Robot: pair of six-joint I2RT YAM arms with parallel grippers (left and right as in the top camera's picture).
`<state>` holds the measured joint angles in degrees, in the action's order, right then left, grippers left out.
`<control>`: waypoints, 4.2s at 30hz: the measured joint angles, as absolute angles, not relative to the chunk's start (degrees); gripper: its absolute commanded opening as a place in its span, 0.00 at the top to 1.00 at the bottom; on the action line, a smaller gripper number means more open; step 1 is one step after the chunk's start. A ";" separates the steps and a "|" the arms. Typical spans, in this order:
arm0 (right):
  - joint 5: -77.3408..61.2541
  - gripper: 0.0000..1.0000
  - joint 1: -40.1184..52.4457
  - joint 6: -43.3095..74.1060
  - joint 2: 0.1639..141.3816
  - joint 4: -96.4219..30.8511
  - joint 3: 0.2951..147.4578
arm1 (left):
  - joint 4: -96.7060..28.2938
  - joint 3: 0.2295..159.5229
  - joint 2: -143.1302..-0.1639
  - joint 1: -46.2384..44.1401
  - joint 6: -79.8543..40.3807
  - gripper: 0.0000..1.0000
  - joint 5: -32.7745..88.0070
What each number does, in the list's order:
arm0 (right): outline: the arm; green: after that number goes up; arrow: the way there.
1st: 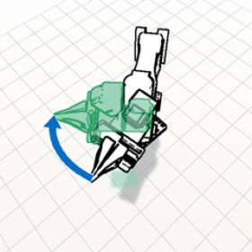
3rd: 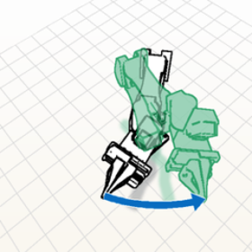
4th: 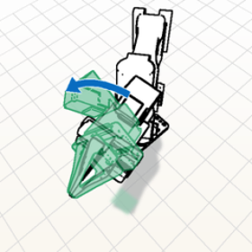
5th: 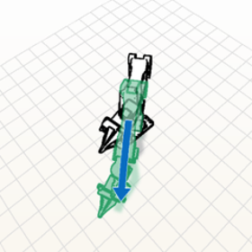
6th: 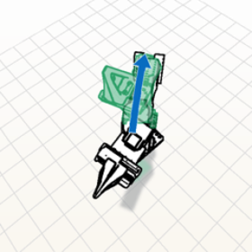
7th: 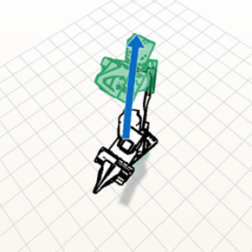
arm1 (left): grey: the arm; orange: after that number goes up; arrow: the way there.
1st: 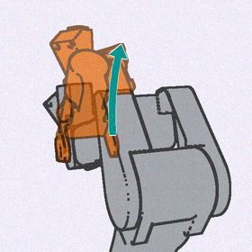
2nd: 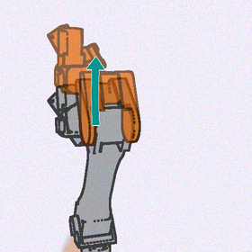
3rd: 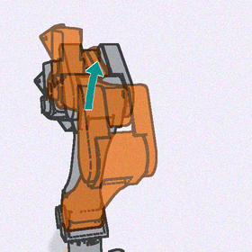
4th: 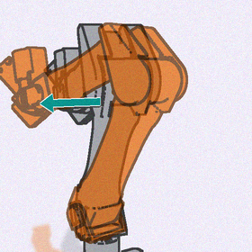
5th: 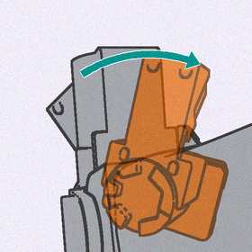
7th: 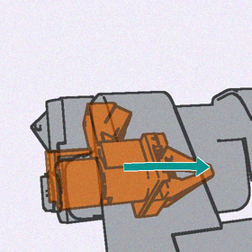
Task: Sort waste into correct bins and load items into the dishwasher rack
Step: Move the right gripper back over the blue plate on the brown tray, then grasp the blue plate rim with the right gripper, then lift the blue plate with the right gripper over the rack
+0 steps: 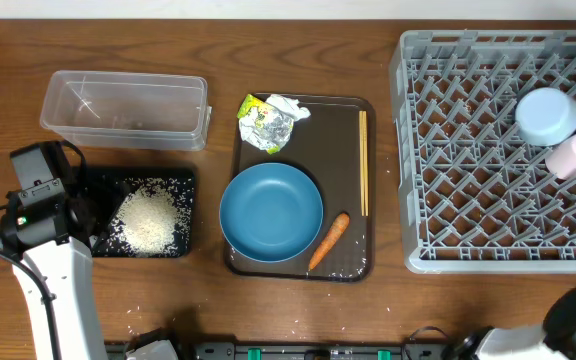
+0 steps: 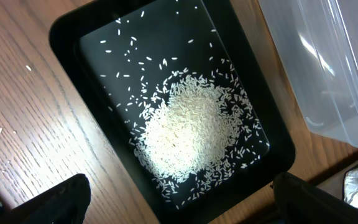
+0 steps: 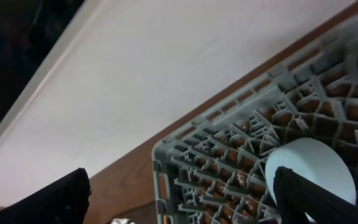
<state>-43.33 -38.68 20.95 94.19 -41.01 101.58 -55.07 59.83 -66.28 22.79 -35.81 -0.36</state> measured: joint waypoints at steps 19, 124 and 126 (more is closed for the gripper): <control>-25.45 0.01 9.32 20.80 90.35 -50.37 101.60 | -55.07 59.83 -66.28 22.79 -35.81 0.04 -0.36; -1.89 0.99 58.98 25.71 126.69 -59.86 108.07 | -55.07 59.83 -66.28 22.79 -35.81 0.04 -0.34; -2.17 0.99 57.45 24.64 125.97 -60.60 110.10 | -55.09 59.83 -66.28 22.79 -35.81 0.04 -0.34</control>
<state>-2.17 57.45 24.64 125.97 -60.60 110.10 -55.09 59.83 -66.28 22.79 -35.81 -0.34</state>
